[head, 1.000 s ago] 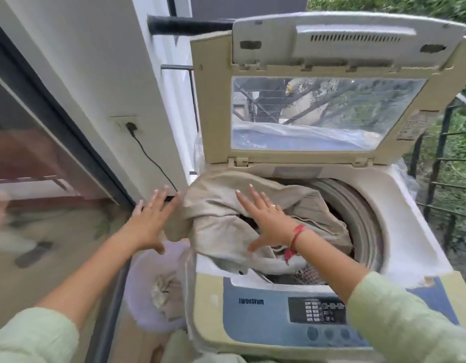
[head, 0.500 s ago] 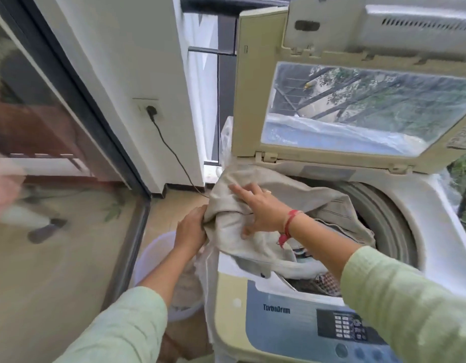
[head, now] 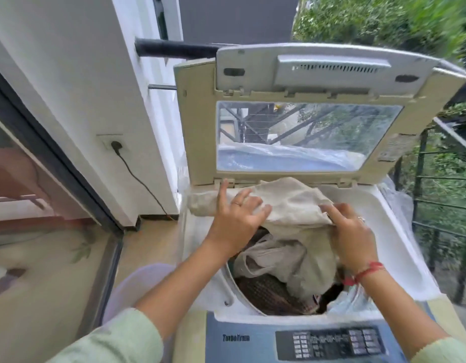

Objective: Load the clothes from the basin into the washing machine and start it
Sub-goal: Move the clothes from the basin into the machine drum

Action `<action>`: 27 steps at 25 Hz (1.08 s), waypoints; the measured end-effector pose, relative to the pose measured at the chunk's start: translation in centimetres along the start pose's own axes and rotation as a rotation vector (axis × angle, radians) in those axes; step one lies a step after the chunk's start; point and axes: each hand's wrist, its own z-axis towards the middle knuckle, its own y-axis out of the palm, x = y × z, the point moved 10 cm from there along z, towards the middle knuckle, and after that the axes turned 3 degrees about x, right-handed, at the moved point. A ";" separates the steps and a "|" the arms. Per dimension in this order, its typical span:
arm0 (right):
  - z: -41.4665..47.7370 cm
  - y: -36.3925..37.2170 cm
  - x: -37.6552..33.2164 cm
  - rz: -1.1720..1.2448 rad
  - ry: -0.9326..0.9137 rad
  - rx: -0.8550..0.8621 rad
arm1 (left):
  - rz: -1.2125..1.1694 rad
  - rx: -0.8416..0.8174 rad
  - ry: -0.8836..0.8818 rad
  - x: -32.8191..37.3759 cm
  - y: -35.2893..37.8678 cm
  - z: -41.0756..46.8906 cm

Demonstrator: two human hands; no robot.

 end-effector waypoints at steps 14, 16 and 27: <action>-4.9 16.4 2.0 -0.247 -0.070 -1.006 | -0.379 -1.549 -0.277 5.4 17.7 -11.3; -8.5 20.0 2.3 -0.304 -0.075 -1.248 | -0.391 -1.741 -0.292 7.3 17.6 -13.6; -13.4 31.7 3.7 -0.174 0.331 -1.385 | -0.180 -1.620 -0.568 7.0 30.1 -20.7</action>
